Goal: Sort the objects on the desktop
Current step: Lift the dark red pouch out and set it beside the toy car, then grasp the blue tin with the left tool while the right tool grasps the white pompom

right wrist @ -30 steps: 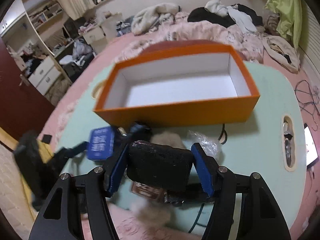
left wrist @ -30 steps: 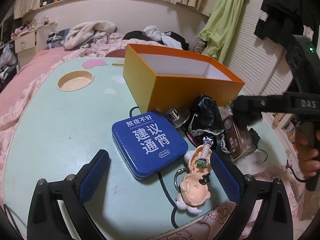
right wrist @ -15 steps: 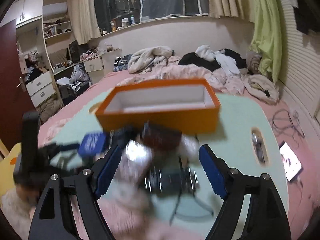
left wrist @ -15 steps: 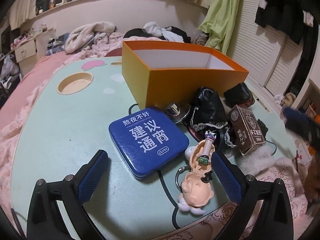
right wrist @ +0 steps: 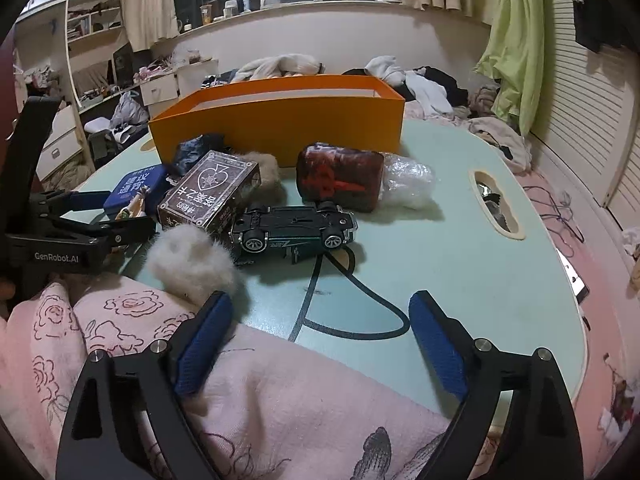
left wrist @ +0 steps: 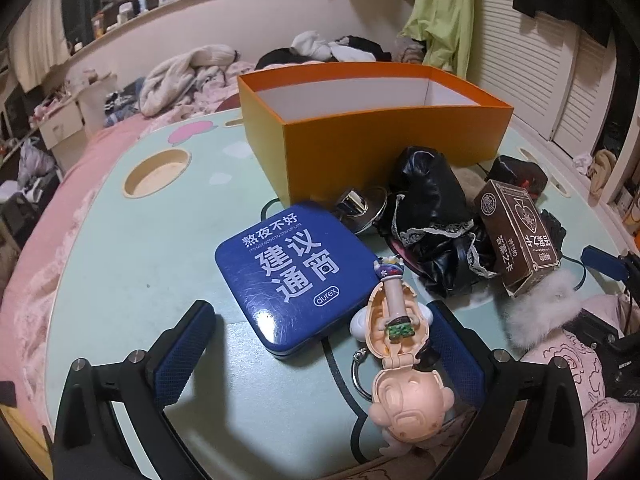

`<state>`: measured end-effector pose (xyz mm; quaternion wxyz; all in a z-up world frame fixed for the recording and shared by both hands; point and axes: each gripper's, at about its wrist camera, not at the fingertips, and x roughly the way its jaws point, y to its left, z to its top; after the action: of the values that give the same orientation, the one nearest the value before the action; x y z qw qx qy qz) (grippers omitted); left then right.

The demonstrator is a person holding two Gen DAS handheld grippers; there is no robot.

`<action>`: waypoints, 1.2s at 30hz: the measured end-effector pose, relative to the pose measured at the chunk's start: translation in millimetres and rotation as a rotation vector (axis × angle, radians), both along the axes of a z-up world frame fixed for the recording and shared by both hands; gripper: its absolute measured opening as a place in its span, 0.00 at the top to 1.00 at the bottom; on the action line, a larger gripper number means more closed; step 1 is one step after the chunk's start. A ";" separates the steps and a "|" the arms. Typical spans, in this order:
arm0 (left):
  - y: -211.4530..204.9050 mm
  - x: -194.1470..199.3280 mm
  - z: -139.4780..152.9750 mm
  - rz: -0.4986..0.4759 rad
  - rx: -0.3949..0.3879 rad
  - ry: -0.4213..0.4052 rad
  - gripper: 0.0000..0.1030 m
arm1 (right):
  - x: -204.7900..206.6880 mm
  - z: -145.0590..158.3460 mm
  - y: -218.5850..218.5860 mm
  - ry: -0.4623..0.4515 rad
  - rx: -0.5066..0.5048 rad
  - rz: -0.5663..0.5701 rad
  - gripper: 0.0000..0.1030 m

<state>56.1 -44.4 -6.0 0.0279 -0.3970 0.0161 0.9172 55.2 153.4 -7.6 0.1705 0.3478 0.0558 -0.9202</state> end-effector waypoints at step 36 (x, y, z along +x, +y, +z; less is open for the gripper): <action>-50.7 5.8 29.3 0.070 0.371 0.124 0.03 | 6.5 -6.2 8.4 0.002 -0.006 -0.005 0.09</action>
<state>61.9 -95.1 23.3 0.0676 -0.3283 -0.1653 0.9275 61.7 161.7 -13.8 0.1690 0.3467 0.0524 -0.9211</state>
